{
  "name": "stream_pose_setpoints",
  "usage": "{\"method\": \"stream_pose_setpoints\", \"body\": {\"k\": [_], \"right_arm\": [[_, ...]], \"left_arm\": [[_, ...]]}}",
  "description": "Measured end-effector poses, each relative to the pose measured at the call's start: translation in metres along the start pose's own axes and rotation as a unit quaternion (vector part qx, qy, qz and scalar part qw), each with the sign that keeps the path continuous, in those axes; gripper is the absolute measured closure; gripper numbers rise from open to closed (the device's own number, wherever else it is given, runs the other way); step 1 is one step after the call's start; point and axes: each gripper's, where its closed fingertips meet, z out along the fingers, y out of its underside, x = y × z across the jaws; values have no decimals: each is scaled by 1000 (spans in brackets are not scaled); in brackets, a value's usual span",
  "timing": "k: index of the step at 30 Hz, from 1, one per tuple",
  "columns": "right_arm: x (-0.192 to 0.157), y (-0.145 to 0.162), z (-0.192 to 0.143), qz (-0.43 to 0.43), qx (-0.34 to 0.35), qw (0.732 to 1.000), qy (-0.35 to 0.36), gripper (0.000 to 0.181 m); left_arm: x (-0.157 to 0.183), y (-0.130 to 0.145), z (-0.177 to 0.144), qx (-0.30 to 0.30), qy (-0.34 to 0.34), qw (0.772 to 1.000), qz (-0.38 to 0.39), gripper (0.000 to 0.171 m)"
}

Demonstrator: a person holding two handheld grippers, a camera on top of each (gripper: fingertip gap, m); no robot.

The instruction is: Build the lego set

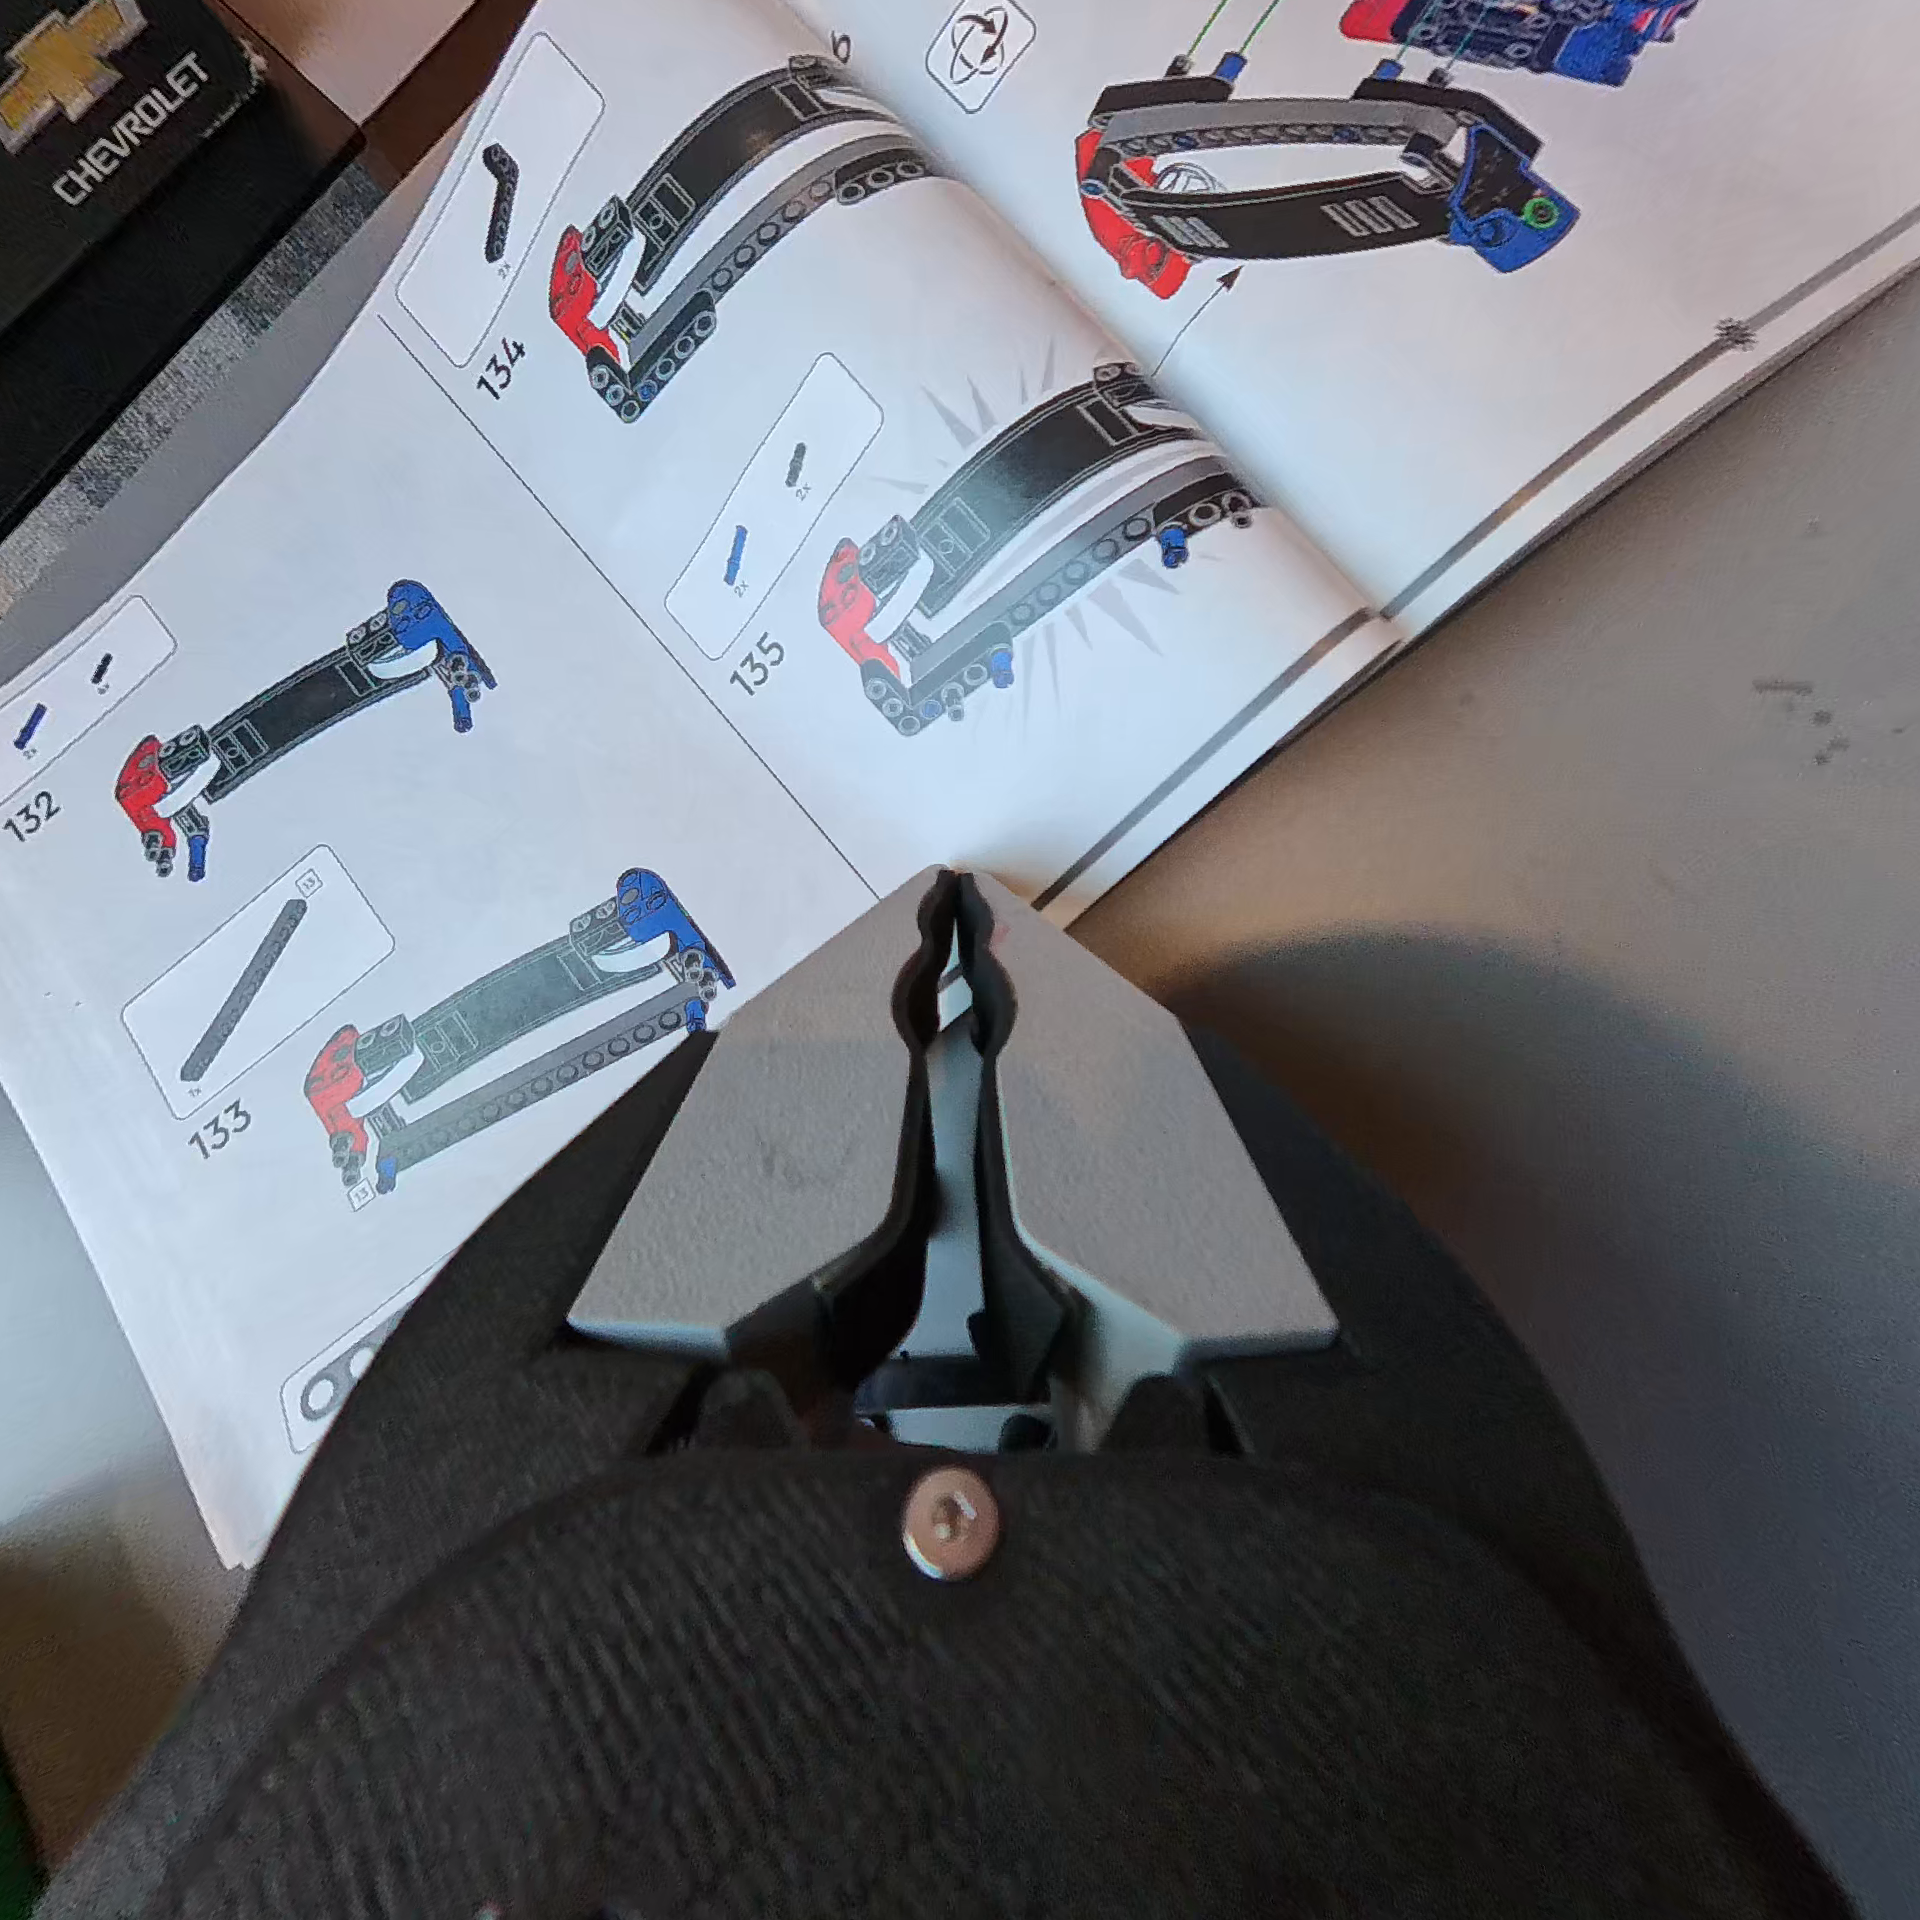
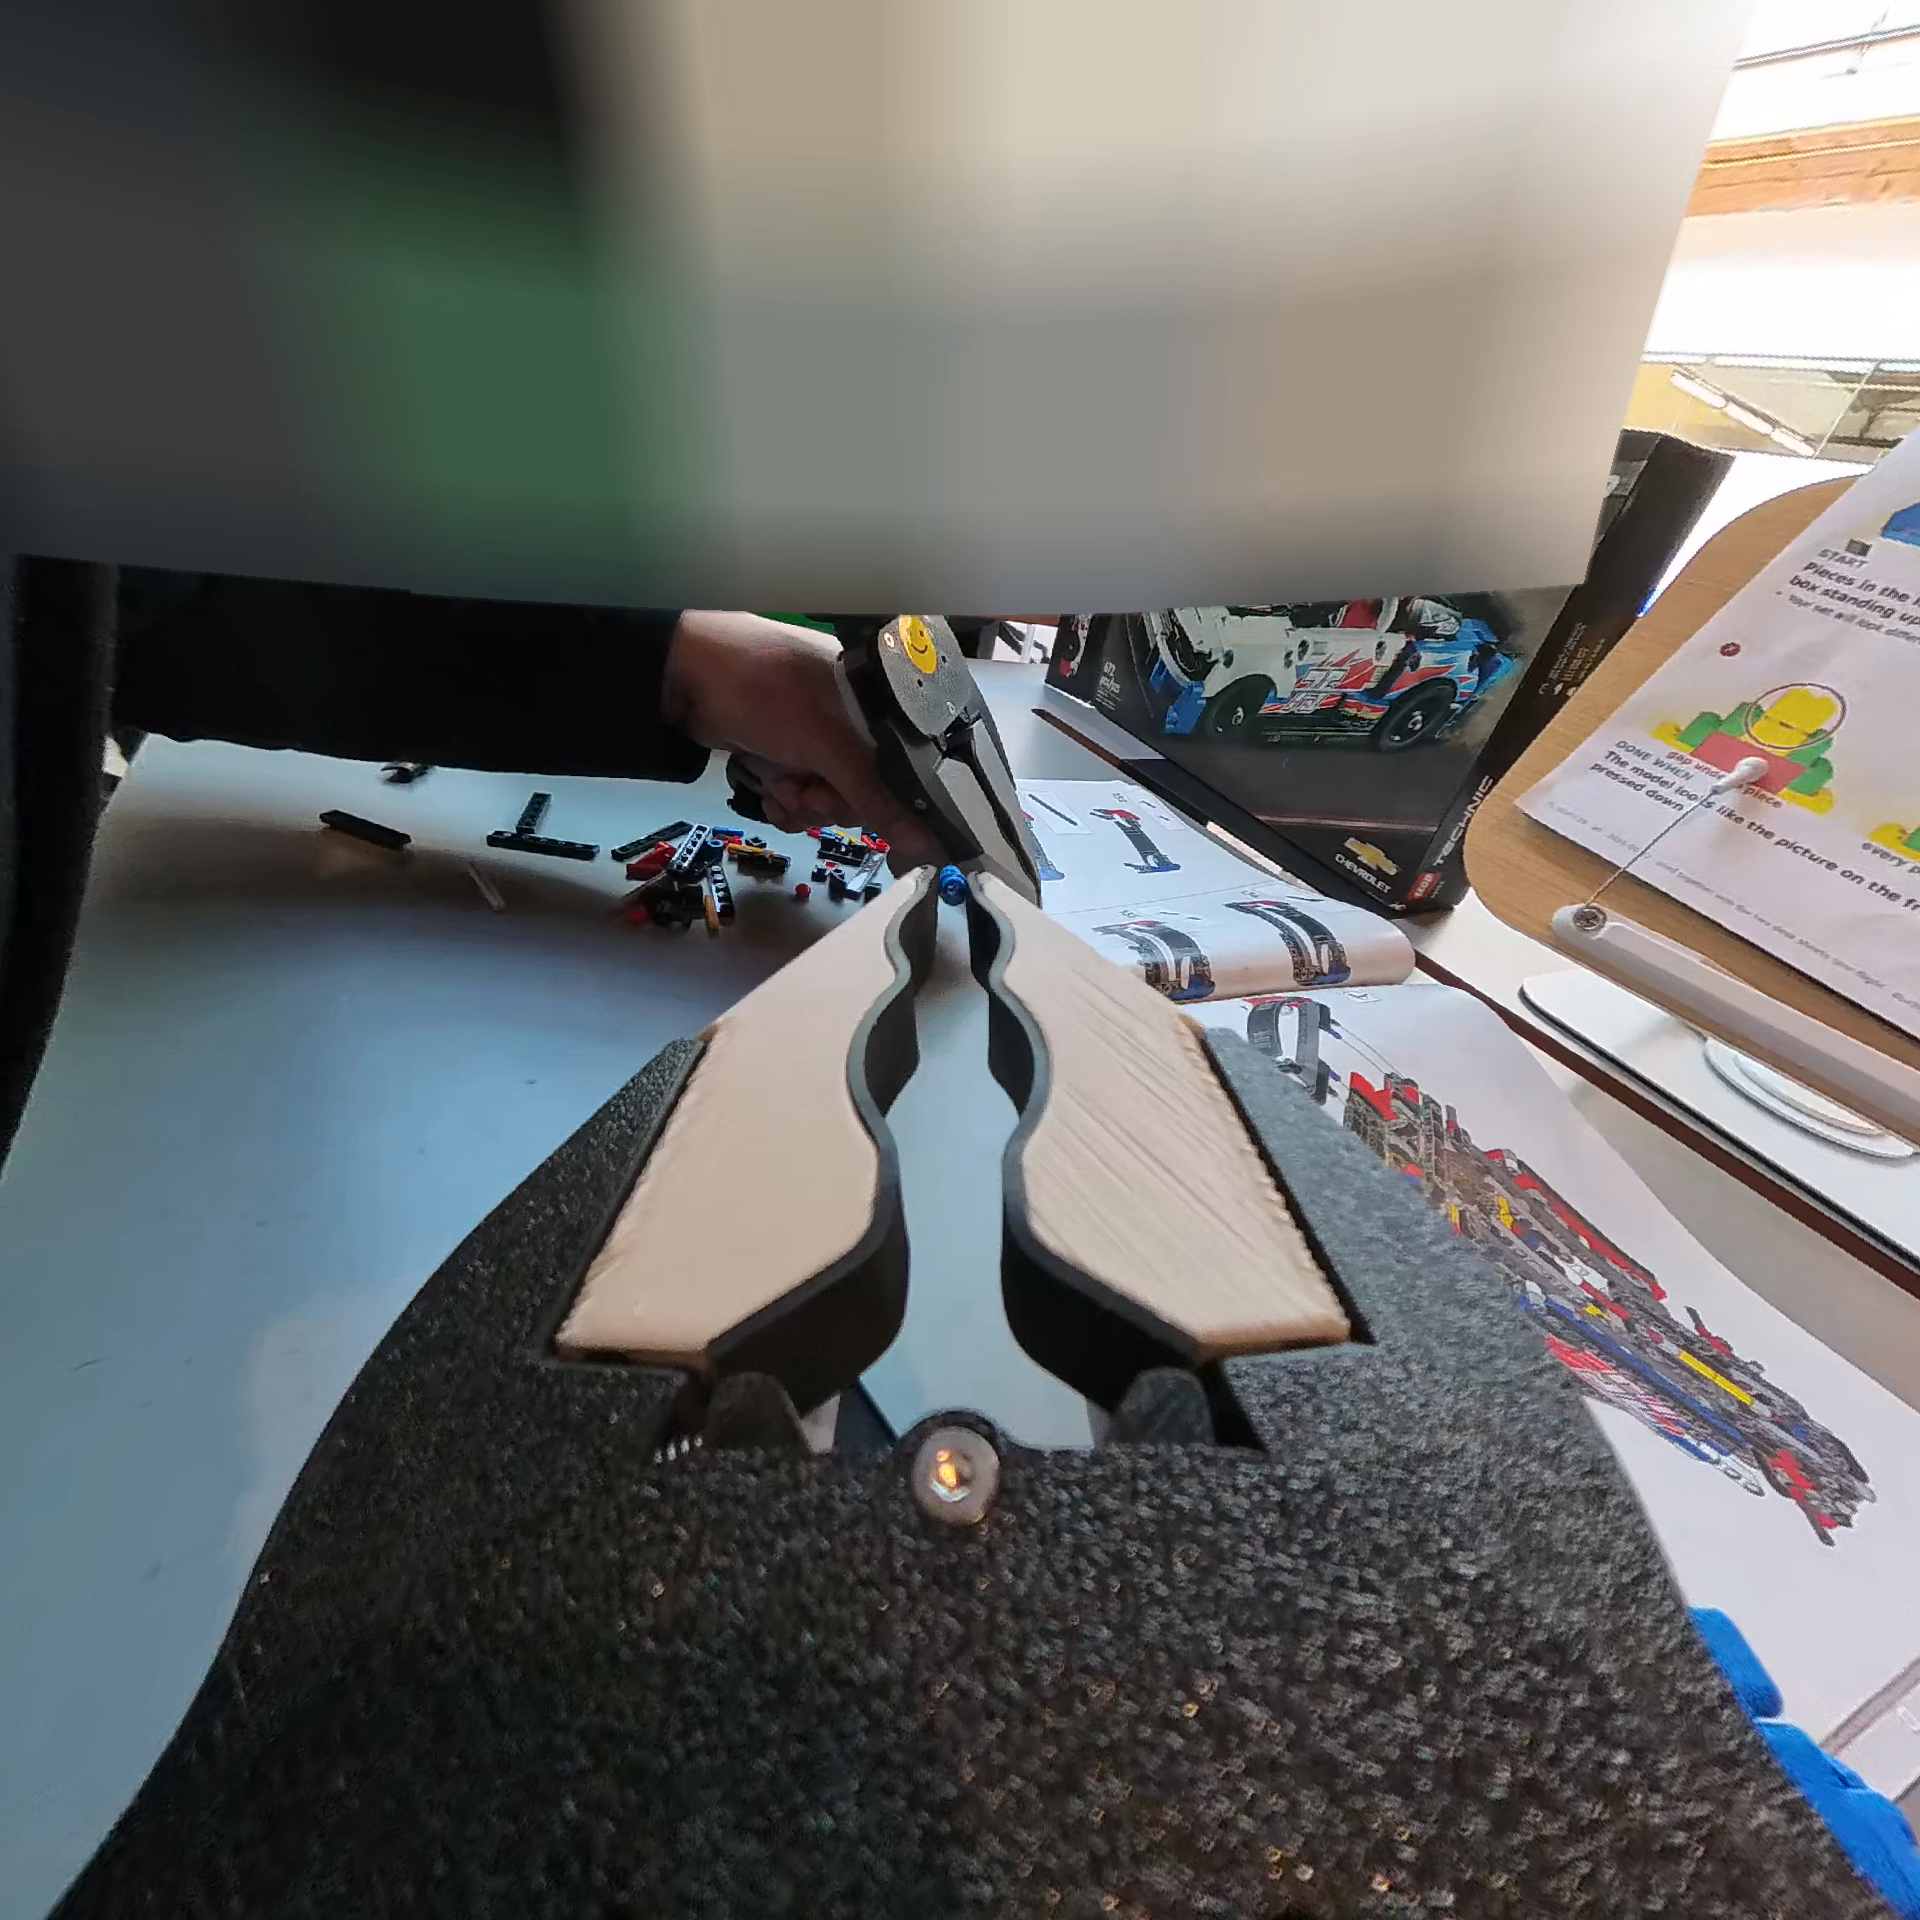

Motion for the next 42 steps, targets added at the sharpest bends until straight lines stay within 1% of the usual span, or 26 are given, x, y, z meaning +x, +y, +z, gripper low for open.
{"method": "stream_pose_setpoints", "body": {"k": [9,23,30,33,35,37,38,40,41,42], "right_arm": [[4,-1,-6,8,4,1000,3,176],[2,1,-4,11,1,1000,-1,176],[-1,-2,-4,32,-2,999,-18,176],[0,-2,-7,45,-5,999,-23,176],[6,4,-8,62,-20,998,-17,176],[10,6,-9,83,-36,996,-28,176],[11,7,-11,90,-50,994,-36,176],[9,9,-17,86,-82,991,-55,176],[7,13,-22,83,-106,989,-67,176],[5,16,-28,79,-125,986,-72,176]], "left_arm": [[0,0,0,-8,-7,1000,1,171],[0,0,0,-9,-10,1000,2,171],[0,-1,-1,-31,-22,999,1,171],[1,-4,-15,-26,-15,999,-45,171],[6,-13,-39,2,-19,998,-62,171],[23,-25,-66,45,-19,998,-50,171],[41,-30,-78,65,-2,997,-33,171],[96,-40,-96,113,66,991,13,171],[128,-42,-104,134,107,984,41,131],[157,-40,-109,143,138,978,67,115]]}}
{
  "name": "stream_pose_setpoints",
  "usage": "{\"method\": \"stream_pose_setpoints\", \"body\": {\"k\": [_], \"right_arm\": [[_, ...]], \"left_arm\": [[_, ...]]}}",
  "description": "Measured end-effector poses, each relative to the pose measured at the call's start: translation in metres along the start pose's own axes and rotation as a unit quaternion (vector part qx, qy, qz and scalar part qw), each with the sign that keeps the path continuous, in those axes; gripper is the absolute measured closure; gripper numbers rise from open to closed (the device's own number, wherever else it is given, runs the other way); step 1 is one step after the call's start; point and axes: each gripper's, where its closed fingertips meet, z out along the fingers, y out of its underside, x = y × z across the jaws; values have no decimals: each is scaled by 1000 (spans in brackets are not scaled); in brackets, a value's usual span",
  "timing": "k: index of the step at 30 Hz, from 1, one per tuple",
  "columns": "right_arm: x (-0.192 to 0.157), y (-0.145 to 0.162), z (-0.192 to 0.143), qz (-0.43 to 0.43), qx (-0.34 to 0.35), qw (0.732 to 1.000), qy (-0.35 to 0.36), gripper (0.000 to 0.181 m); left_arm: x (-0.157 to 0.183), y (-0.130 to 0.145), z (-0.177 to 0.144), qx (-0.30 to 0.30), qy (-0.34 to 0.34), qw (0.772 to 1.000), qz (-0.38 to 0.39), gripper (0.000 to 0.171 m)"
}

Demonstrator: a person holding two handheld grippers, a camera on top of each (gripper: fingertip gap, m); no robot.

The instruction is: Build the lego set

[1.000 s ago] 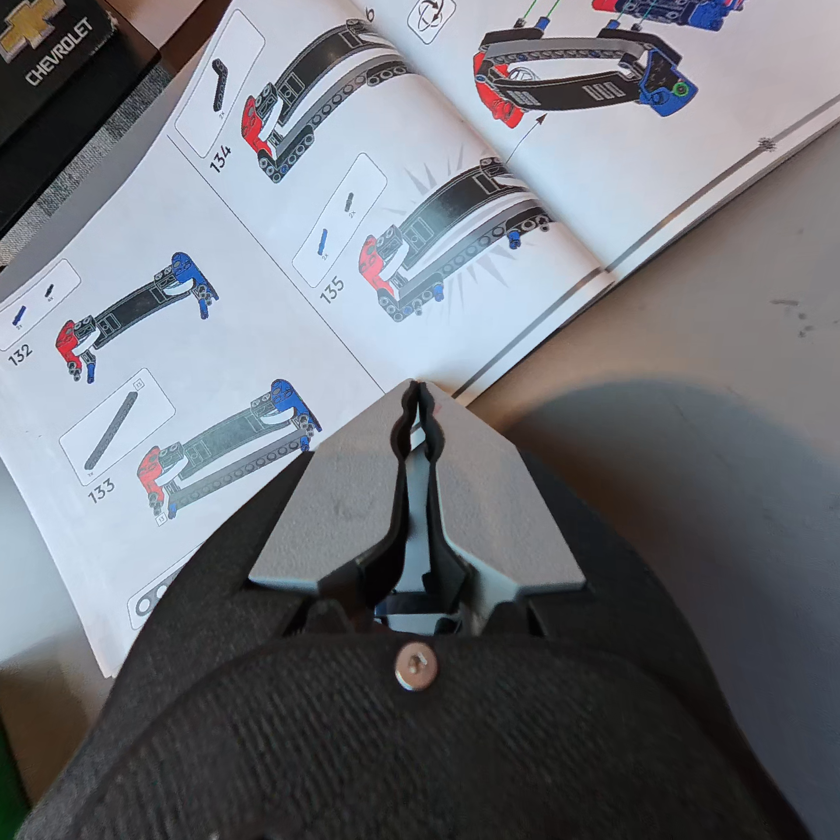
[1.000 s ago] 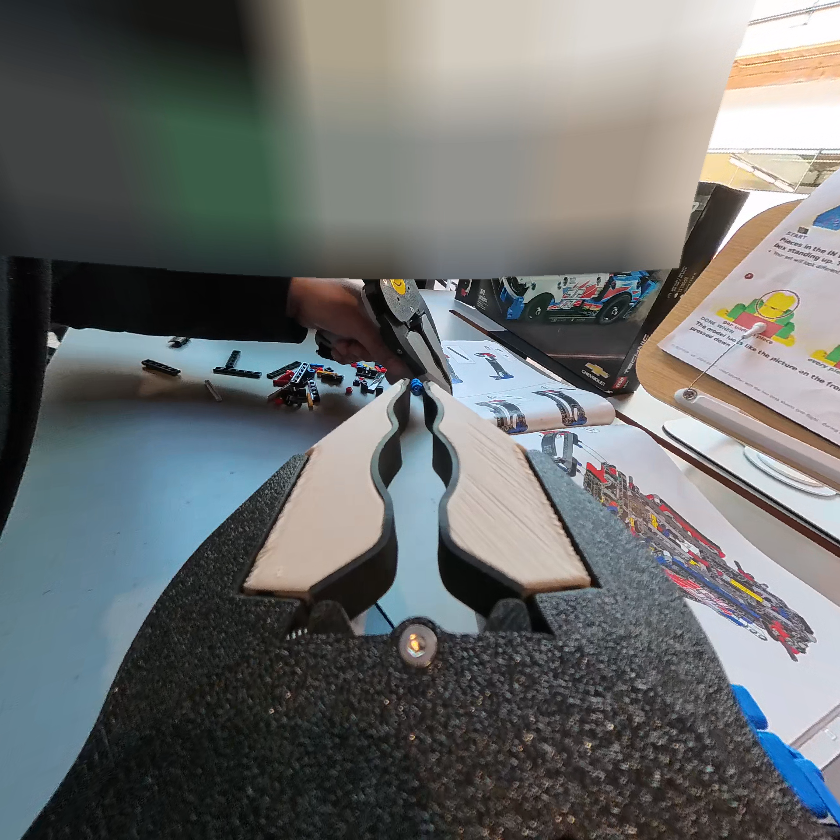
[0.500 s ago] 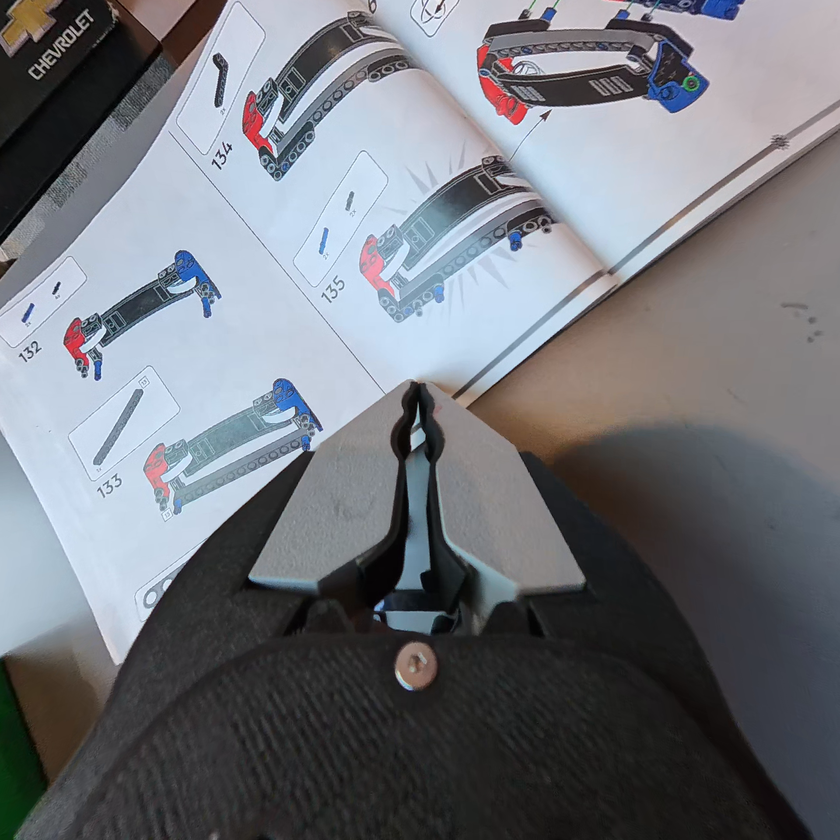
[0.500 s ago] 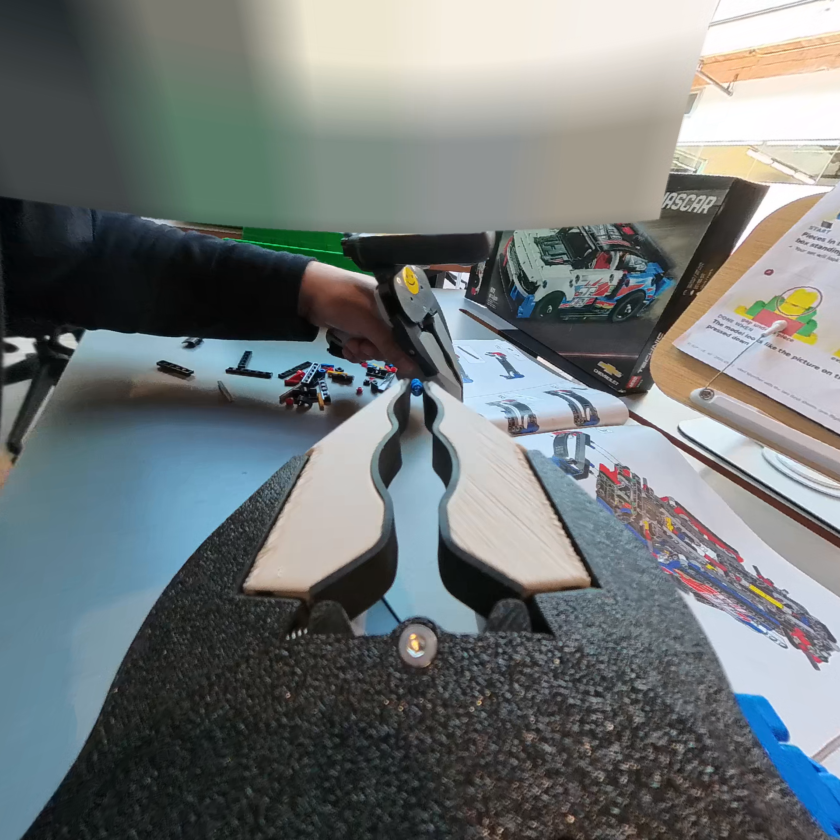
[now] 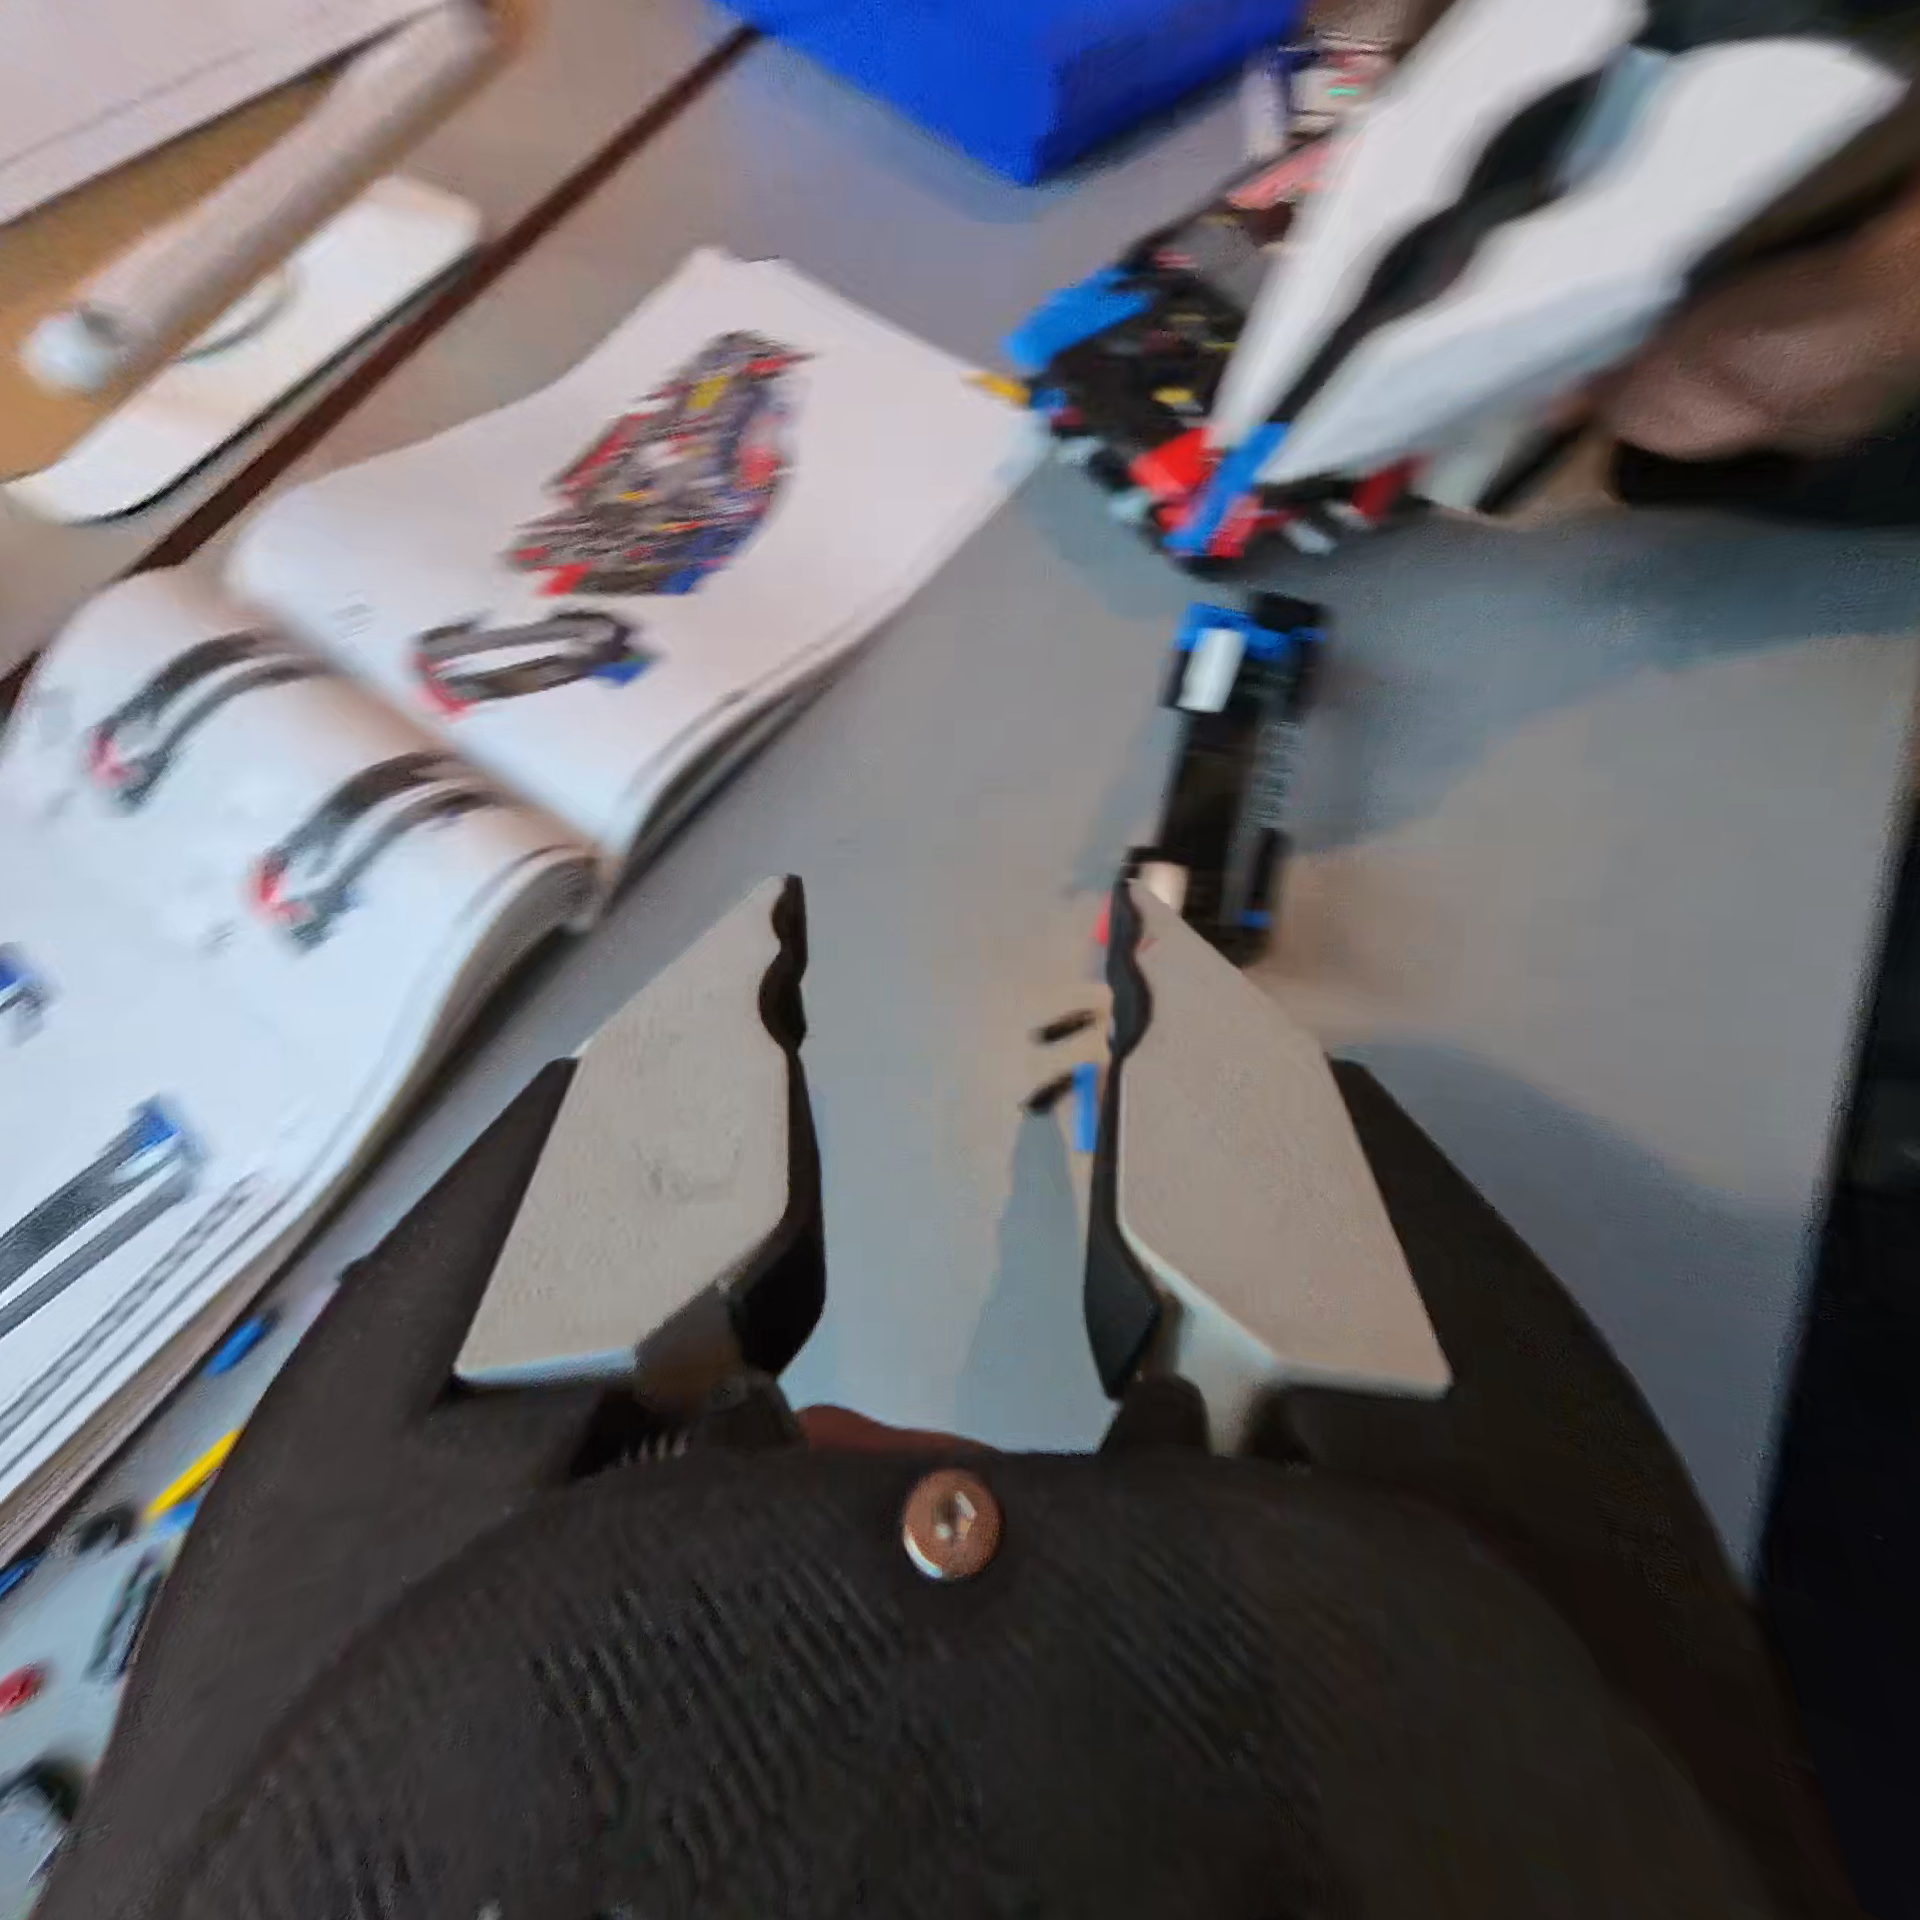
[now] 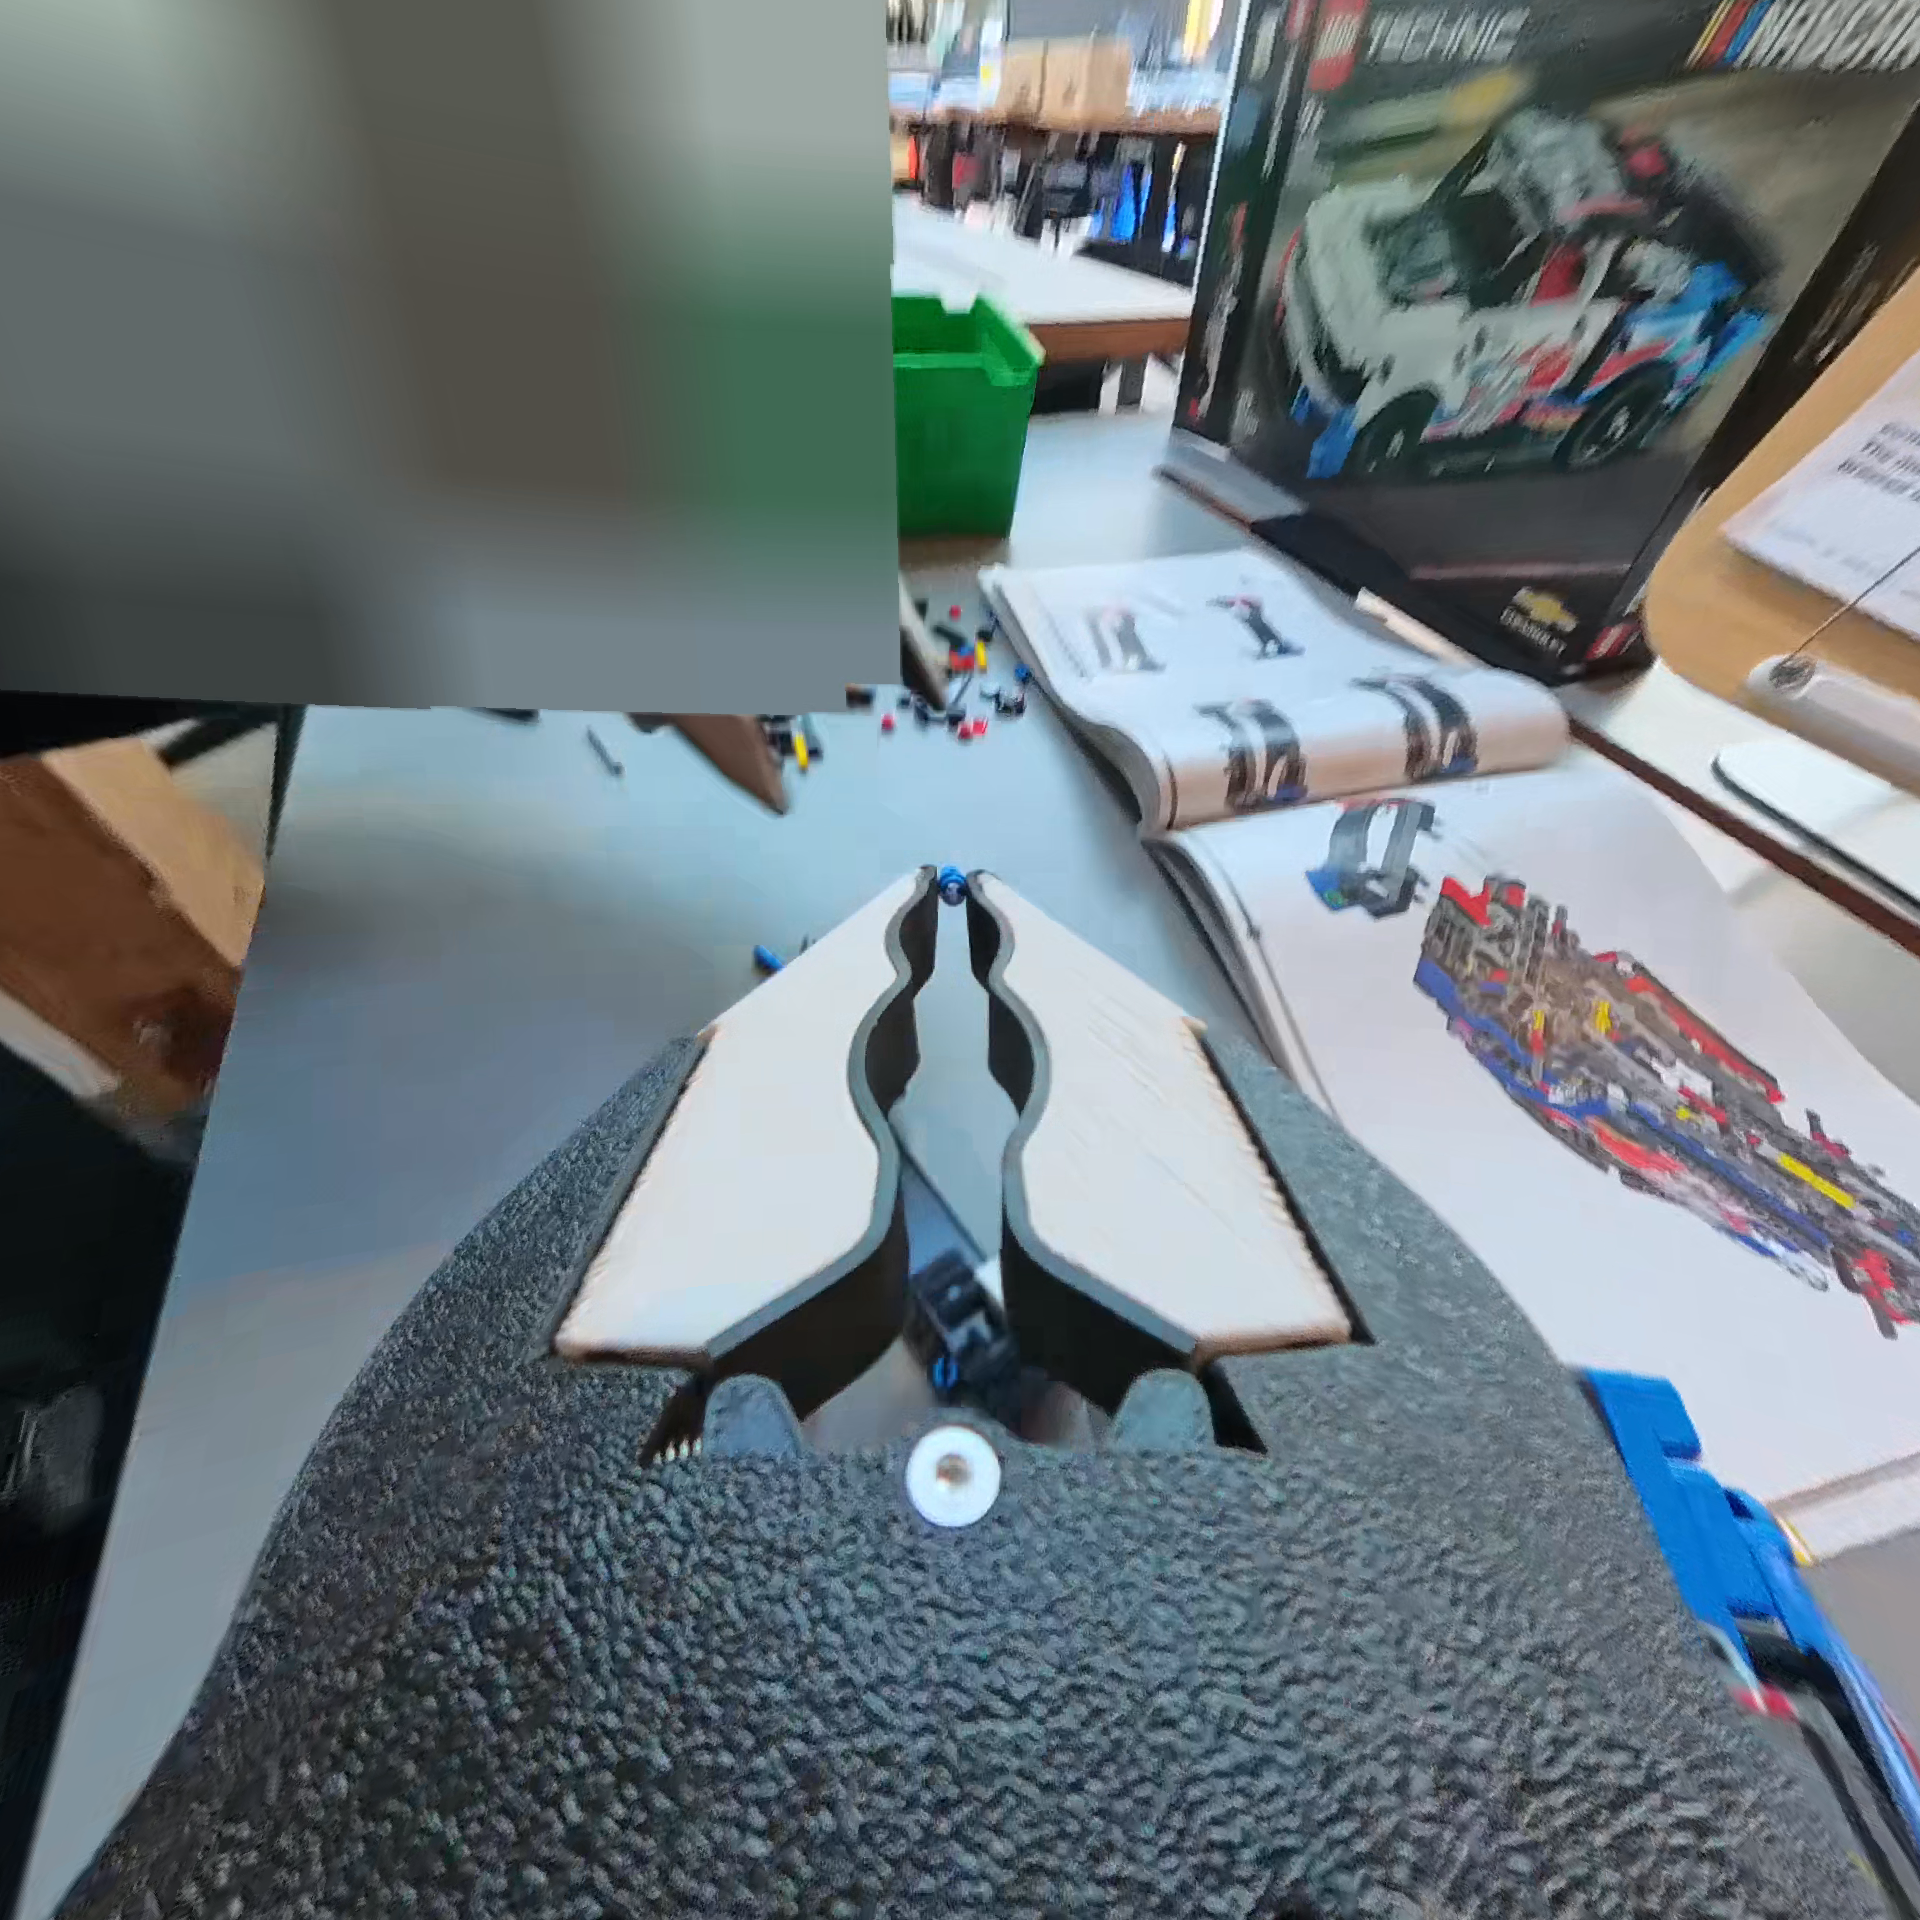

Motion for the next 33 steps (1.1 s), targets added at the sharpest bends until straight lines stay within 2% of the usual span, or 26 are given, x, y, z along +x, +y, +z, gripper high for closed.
{"method": "stream_pose_setpoints", "body": {"k": [1,3,7,11,14,19,26,33], "right_arm": [[-5,6,-4,-1,-25,1000,-15,176],[-12,16,-12,0,-63,998,-30,176],[-30,35,-20,-10,-140,987,-73,176],[-34,49,-19,-34,-190,978,-81,176],[-34,57,-15,-38,-219,971,-88,176],[-34,60,-7,-45,-237,966,-97,176],[-39,65,4,-84,-260,955,-112,176],[-44,69,10,-160,-302,932,-123,176]], "left_arm": [[25,0,4,2,27,999,22,122],[55,2,14,3,43,997,60,116],[82,5,35,21,58,994,89,137],[78,19,52,-8,28,993,116,145],[83,25,60,-15,37,991,124,146],[82,36,70,-25,56,990,124,166],[83,39,70,-16,84,987,133,167],[82,37,71,-16,126,984,122,166]]}}
